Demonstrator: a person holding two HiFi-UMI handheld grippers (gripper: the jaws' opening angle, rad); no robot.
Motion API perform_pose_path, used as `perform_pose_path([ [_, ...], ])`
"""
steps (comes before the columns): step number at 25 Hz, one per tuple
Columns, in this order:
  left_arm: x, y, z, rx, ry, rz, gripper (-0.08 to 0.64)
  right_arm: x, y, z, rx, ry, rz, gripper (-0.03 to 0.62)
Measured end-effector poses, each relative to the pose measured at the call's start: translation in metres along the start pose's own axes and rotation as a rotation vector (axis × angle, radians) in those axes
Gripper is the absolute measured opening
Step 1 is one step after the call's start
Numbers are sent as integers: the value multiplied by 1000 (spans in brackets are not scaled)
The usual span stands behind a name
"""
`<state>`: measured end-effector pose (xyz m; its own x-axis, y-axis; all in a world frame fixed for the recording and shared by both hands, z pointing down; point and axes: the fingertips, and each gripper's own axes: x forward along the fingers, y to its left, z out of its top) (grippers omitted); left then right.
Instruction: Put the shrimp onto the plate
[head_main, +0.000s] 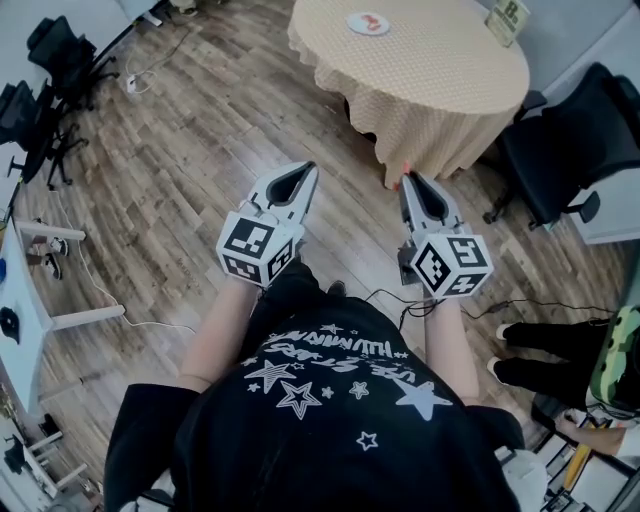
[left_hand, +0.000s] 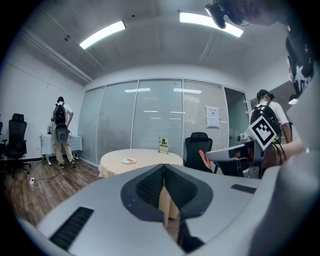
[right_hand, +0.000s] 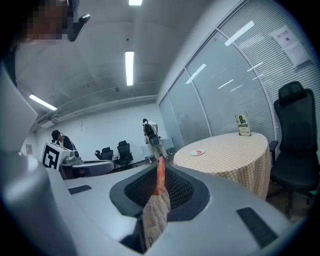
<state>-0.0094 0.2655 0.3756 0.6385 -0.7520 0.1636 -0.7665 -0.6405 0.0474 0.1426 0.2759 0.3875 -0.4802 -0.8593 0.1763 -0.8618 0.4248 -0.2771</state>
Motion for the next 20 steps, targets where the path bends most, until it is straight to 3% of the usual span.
perform_pose_path([
  [11, 5, 32, -4, -14, 4, 10, 9, 31, 9, 0, 12, 11, 7, 61],
  [20, 34, 88, 10, -23, -22, 14, 9, 89, 3, 19, 2, 6, -2, 61],
])
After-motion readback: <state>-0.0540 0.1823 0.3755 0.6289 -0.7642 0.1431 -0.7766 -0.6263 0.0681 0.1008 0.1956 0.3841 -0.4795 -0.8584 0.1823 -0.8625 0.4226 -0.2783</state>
